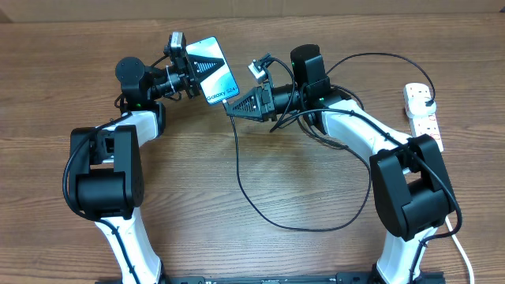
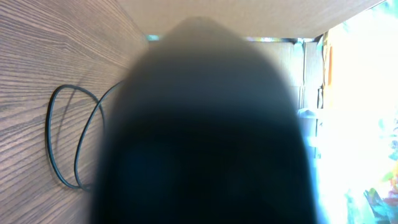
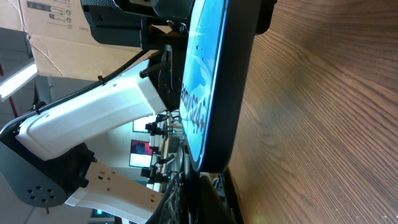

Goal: Plug charger to phone and switch on socket

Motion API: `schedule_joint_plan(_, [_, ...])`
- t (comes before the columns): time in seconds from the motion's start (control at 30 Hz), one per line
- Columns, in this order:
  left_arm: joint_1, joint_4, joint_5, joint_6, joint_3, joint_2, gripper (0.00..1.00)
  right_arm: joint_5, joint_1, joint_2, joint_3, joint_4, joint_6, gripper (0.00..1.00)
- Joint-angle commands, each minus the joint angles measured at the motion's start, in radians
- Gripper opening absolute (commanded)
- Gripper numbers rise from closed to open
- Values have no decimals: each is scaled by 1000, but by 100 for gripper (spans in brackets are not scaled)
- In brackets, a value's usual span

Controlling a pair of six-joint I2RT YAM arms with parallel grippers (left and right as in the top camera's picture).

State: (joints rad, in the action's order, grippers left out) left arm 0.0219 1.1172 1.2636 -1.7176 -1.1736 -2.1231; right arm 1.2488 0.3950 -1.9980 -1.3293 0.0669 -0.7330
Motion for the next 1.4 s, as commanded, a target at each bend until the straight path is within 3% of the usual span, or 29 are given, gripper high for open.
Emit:
schedule_joint_plan(0.0, [-2, 9, 45, 8, -8, 18, 4, -44, -5, 34, -6, 6, 0, 4])
schedule_joint_plan(1.37, [-2, 9, 5, 8, -8, 18, 4, -35, -26, 34, -6, -1, 0, 4])
